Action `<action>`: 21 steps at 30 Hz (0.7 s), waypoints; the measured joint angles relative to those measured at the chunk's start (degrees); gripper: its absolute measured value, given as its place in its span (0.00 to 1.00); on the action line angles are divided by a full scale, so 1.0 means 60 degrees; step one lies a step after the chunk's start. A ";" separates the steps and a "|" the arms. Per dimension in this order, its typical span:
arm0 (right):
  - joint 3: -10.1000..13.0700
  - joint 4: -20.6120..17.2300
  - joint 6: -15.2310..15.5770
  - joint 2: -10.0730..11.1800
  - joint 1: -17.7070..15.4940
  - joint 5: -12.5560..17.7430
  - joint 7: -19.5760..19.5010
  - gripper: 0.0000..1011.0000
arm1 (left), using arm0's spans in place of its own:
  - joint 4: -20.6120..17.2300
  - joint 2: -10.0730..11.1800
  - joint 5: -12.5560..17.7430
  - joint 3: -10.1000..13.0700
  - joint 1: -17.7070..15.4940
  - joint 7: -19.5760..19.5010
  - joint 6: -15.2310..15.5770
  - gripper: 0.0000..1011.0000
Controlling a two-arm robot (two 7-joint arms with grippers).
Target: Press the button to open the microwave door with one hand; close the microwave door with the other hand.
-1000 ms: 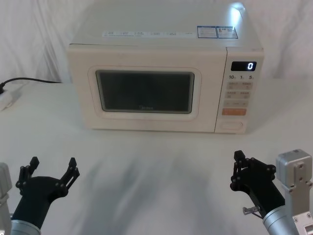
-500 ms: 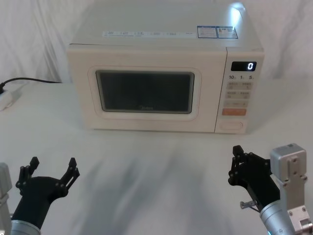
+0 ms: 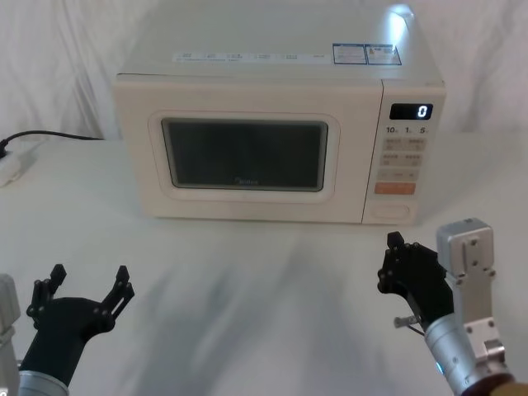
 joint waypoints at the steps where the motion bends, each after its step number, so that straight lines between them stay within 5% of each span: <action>1: 0.0019 0.0152 0.0012 -0.0085 0.0133 -0.0036 0.0003 0.00 | 0.0000 -0.0001 0.0000 0.0000 0.0000 0.0000 0.0000 0.99; 21: 0.0423 0.2034 0.0352 -0.0925 0.1610 -0.0644 -0.0046 0.00 | 0.0000 0.0000 0.0000 0.0000 0.0000 0.0000 0.0000 0.99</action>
